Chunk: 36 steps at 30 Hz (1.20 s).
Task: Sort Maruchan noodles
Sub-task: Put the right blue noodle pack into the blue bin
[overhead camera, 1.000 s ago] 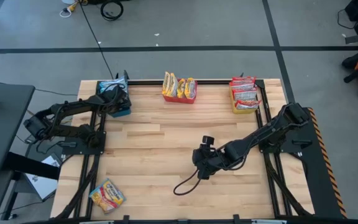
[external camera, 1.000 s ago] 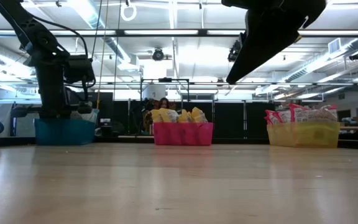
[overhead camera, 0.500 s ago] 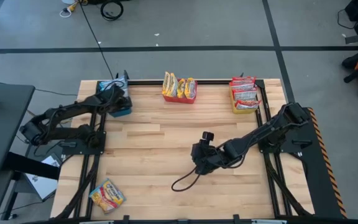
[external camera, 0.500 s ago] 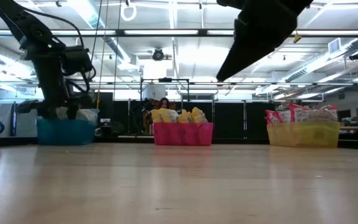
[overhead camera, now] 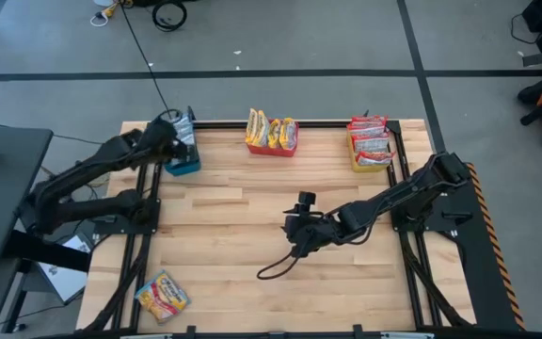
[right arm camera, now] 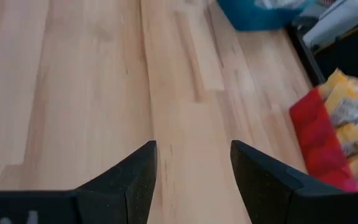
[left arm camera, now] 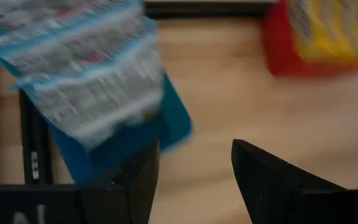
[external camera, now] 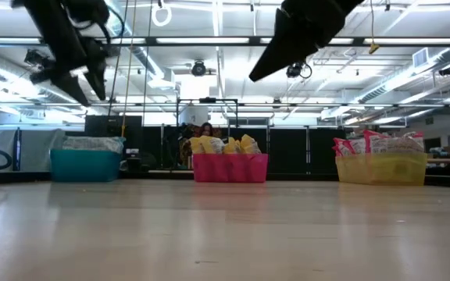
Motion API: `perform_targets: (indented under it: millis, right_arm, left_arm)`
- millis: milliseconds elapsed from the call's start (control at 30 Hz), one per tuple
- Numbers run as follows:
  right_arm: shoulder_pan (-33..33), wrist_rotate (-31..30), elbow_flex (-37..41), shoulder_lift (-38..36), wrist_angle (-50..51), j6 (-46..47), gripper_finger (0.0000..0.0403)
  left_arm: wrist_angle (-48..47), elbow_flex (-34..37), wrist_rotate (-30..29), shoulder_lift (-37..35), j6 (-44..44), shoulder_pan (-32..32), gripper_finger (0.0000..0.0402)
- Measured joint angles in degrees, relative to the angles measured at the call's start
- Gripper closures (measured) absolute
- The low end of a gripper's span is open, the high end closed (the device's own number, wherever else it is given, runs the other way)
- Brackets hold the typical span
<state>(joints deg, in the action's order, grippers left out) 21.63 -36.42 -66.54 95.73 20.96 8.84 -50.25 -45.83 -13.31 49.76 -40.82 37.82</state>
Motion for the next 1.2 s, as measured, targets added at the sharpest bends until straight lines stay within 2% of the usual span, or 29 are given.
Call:
perform_targets:
  millis: [100,233,400,600,733,900,1033,1200]
  right_arm:
    - [-0.11,0.02,0.00,-0.85,-0.97,-1.46,0.0192]
    - [-0.09,0.02,0.00,-1.27,-0.80,-1.57,0.0192]
    - [-0.07,0.37,0.00,-1.30,-0.75,-1.22,0.0192]
    - [-0.07,0.44,0.00,-1.30,-0.79,-1.29,0.0192]
    - [-0.09,0.44,0.00,-1.30,-0.77,-1.31,0.0192]
    - [-0.02,0.46,0.00,-1.30,-0.73,-1.44,0.0192]
    - [-0.05,0.46,0.00,-1.30,-0.71,-1.53,0.0192]
    - [-0.07,0.48,0.00,-1.30,-0.71,-1.52,0.0192]
  left_arm:
    - [-5.61,-1.34,1.79,-3.87,-0.08,-8.16,0.0196]
    - [-10.12,-1.37,7.57,-8.12,-2.29,-22.50,0.0196]
    - [-9.72,-1.37,8.85,-7.45,-11.05,-43.52,0.0196]
    - [-5.13,-1.37,7.47,2.91,-17.94,-61.75,0.0196]
    - [-4.03,-1.37,11.02,11.85,-22.40,-69.79,0.0196]
    - [-2.60,-1.82,18.69,23.31,-28.89,-77.35,0.0196]
    - [-2.38,-6.77,23.36,33.30,-27.68,-82.31,0.0196]
    - [-3.44,-11.27,25.54,41.85,-26.41,-86.72,0.0196]
